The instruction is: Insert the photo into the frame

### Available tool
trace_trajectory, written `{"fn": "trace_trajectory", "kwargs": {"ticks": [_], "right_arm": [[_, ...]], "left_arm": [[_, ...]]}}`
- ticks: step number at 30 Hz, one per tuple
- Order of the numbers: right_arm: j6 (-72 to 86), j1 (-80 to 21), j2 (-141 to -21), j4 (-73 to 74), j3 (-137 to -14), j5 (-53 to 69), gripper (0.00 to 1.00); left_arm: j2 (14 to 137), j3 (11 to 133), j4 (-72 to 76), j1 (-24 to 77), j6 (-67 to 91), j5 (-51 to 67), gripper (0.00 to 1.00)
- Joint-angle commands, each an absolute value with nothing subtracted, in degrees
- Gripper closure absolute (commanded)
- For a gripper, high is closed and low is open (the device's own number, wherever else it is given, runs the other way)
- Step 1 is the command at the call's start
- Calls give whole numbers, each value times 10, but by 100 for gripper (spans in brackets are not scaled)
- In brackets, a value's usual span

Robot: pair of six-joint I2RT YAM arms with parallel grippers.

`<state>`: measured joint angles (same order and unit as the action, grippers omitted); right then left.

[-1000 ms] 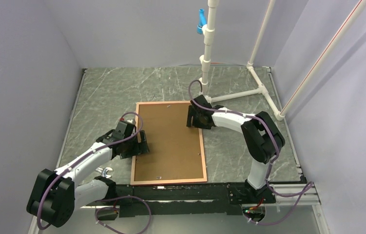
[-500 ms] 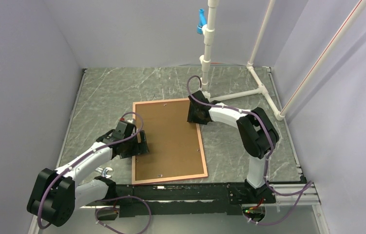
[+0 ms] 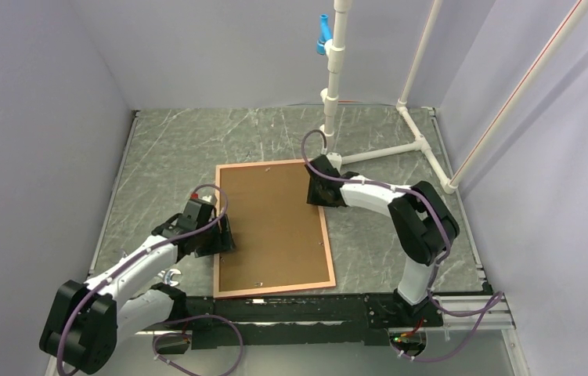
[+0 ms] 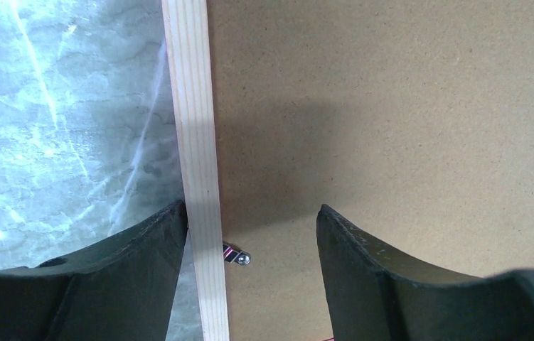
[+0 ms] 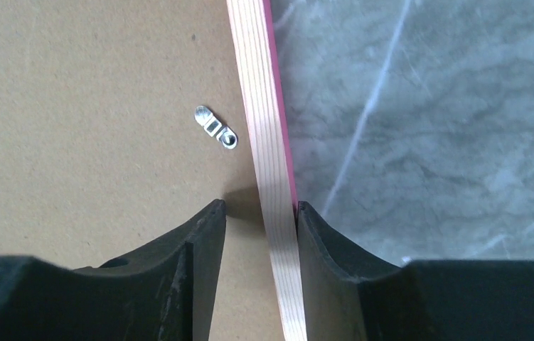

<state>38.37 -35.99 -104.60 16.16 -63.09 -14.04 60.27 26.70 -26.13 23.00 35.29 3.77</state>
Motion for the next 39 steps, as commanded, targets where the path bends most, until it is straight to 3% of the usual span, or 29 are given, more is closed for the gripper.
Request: {"fn": "trace_trajectory", "kwargs": {"ticks": [1, 13, 19, 25, 32, 39], "right_arm": [[374, -385, -1019, 264, -572, -103, 100], [378, -385, -895, 283, -475, -48, 100], [368, -368, -862, 299, -480, -65, 50], [335, -328, -890, 271, -522, -46, 26], [306, -311, -981, 250, -605, -48, 24], [293, -307, -1043, 240, -655, -57, 29]], "left_arm": [[574, 253, -230, 255, 389, 137, 33], [490, 251, -290, 318, 438, 117, 31], [529, 287, -330, 319, 421, 67, 18], [596, 345, -354, 313, 392, 17, 12], [639, 369, -336, 249, 352, 30, 12], [664, 349, -280, 209, 329, 61, 12]]}}
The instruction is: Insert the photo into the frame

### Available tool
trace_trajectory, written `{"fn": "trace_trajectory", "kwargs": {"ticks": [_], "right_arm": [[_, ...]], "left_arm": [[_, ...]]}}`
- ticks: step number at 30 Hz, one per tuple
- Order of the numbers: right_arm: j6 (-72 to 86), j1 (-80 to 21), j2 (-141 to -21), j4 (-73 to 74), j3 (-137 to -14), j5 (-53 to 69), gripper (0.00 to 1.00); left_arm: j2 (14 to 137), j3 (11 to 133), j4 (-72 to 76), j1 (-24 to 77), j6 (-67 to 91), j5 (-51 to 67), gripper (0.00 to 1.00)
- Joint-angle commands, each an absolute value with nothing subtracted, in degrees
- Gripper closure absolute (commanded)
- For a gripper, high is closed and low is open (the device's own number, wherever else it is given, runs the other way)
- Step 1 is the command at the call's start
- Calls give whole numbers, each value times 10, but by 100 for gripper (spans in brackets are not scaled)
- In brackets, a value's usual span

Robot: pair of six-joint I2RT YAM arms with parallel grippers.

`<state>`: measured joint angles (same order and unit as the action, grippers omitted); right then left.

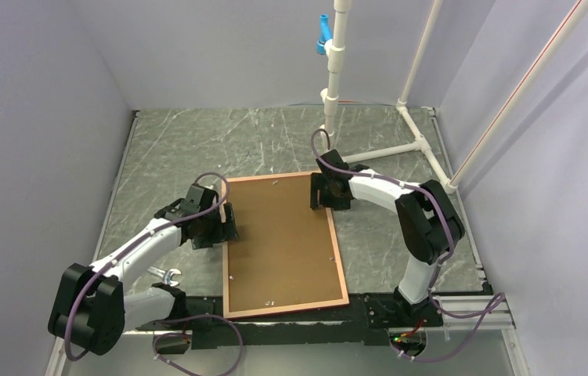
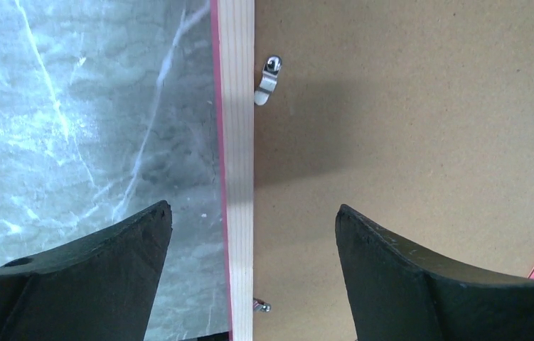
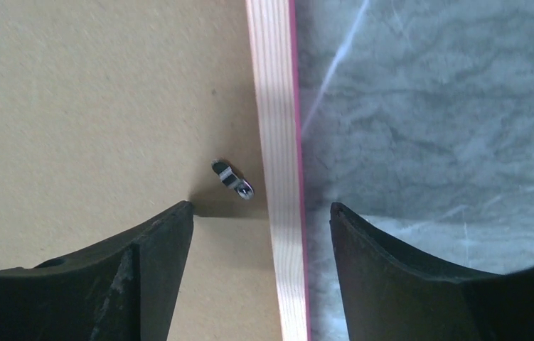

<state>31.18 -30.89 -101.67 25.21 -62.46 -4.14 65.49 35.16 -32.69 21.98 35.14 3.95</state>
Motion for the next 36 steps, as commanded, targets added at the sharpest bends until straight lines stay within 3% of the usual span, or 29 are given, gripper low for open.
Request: {"fn": "trace_trajectory", "kwargs": {"ticks": [1, 6, 15, 17, 28, 36], "right_arm": [[291, -307, -1051, 242, -660, -64, 30], [283, -307, -1077, 242, -675, -92, 44], [292, -305, -1094, 249, -664, -128, 93], [296, -305, -1085, 248, -651, -127, 100], [321, -305, -960, 242, -539, -95, 100], [321, -304, -921, 259, -530, -84, 100]], "left_arm": [[669, 348, -270, 208, 329, 66, 13], [679, 335, -244, 208, 330, 80, 14], [685, 323, -232, 208, 323, 83, 18], [684, 321, -228, 208, 323, 88, 18], [665, 341, -253, 208, 312, 29, 14], [730, 371, -222, 208, 303, 7, 18]]}}
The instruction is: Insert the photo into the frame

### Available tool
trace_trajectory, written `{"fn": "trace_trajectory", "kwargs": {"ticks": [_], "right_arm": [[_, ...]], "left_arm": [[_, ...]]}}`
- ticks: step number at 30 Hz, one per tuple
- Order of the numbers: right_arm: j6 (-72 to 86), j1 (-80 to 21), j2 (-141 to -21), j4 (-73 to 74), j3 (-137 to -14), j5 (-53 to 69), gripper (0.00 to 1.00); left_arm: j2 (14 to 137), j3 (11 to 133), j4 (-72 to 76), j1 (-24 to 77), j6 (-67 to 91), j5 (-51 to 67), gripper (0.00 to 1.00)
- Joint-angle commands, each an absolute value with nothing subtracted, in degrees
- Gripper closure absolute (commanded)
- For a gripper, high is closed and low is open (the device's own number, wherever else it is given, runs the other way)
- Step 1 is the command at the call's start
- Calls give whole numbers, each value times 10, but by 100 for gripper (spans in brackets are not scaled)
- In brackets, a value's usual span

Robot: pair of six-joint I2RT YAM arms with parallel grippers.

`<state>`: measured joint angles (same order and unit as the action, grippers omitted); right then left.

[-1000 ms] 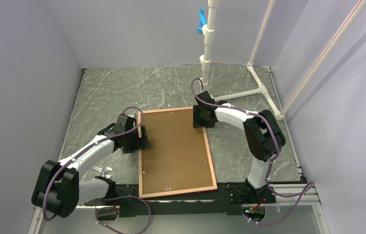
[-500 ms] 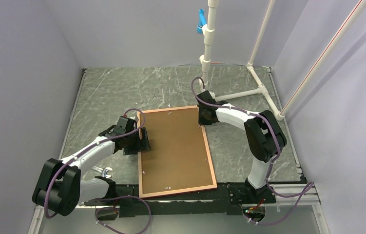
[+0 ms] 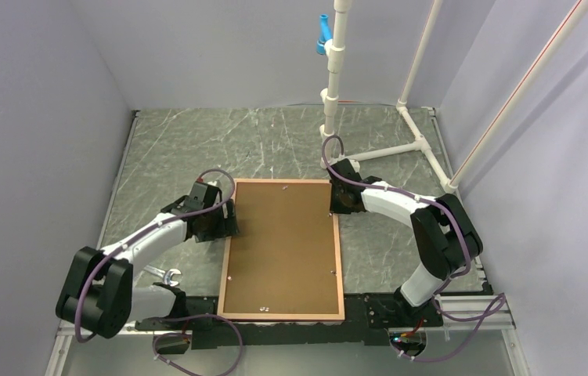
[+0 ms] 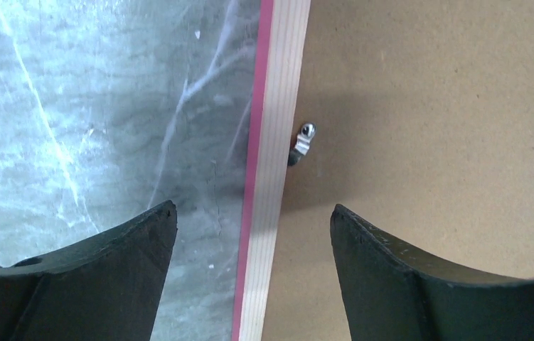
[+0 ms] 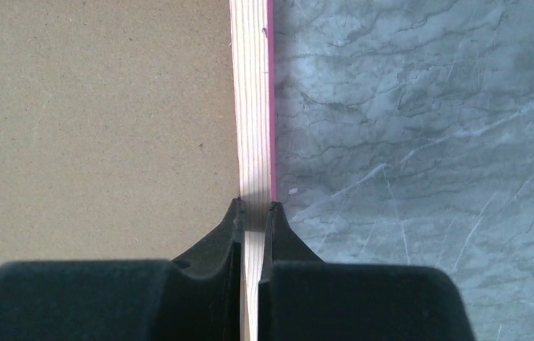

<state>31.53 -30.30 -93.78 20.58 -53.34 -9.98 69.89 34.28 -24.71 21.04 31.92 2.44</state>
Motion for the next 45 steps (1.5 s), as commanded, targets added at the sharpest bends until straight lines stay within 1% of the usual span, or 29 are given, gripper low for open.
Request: {"fn": "trace_trajectory", "kwargs": {"ticks": [1, 7, 11, 14, 18, 21, 22, 25, 33, 38, 41, 45], "right_arm": [[321, -304, -921, 260, -532, -84, 100], [322, -305, -929, 255, -534, -73, 100], [325, -305, -930, 249, -529, -66, 100], [324, -305, -932, 249, -527, -65, 100], [321, -305, -930, 250, -525, -67, 100], [321, -305, -930, 251, -525, -67, 100], [321, -305, -930, 251, -525, -67, 100], [321, -305, -928, 254, -525, -67, 100], [323, -305, -919, 255, -522, -62, 100], [323, -304, -912, 258, -519, -59, 100], [323, -305, -908, 258, -516, -59, 100], [323, -304, -907, 257, -515, -57, 100]], "left_arm": [[742, 376, -218, 208, 300, 5, 19], [792, 391, -202, 208, 288, 4, 25], [818, 410, -206, 208, 283, 2, 33], [840, 428, -217, 208, 280, 2, 45], [862, 437, -217, 209, 273, -16, 62], [875, 434, -209, 209, 268, -12, 84], [877, 432, -206, 209, 267, -9, 90], [878, 426, -199, 209, 262, -5, 100], [847, 429, -214, 209, 255, -8, 99], [792, 425, -225, 209, 264, 9, 82], [752, 416, -226, 209, 275, 23, 65], [703, 403, -226, 209, 292, 35, 53]]}}
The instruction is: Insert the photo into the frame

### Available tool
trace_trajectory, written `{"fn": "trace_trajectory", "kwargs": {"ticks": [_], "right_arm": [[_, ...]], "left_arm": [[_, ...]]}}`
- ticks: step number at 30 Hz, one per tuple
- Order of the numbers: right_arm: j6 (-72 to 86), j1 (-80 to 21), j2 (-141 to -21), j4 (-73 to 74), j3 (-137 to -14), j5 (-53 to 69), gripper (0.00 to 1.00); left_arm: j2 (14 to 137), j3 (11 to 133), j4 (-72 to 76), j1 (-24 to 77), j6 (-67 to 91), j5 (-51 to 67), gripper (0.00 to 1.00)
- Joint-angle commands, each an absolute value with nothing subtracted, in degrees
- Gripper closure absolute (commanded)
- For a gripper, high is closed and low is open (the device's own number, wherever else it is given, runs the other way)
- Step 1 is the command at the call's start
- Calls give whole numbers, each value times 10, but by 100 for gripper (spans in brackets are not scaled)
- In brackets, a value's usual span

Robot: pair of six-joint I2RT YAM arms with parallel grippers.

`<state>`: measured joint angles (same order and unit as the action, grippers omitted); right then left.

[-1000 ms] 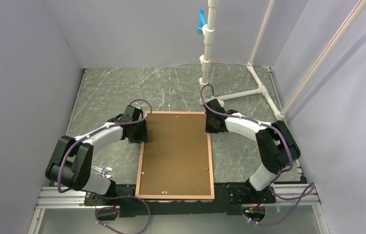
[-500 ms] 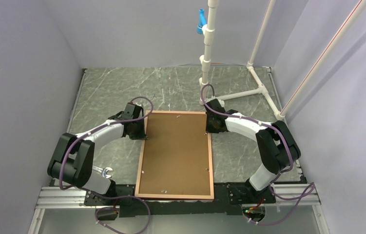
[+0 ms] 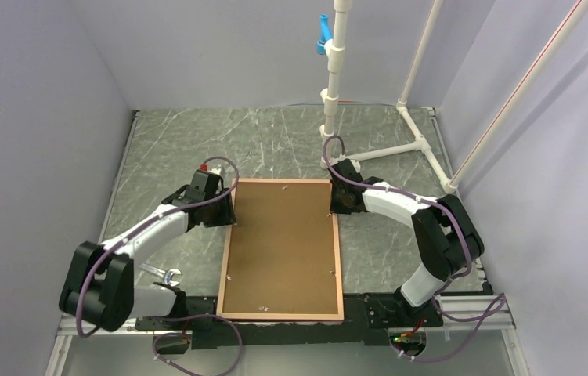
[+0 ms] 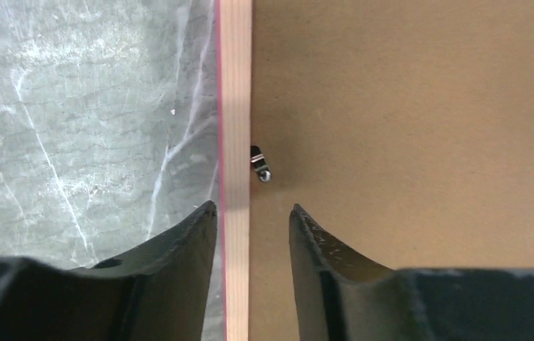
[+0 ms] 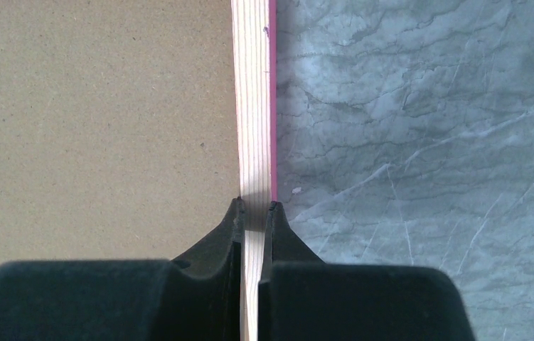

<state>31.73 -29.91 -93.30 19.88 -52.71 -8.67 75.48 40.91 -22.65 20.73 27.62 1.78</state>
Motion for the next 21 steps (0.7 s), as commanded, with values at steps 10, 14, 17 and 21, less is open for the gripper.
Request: {"fn": "trace_trajectory", "kwargs": {"ticks": [10, 14, 17, 21], "right_arm": [[323, -305, -915, 251, -509, -51, 100], [322, -305, -916, 251, -507, -51, 100], [322, -305, -919, 250, -508, -49, 100], [321, -305, -920, 250, -507, -49, 100]], "left_arm": [[776, 445, -235, 210, 289, 2, 39], [829, 451, -218, 212, 287, 3, 41], [860, 454, -206, 221, 288, 2, 44], [894, 468, -201, 234, 285, -12, 46]]}}
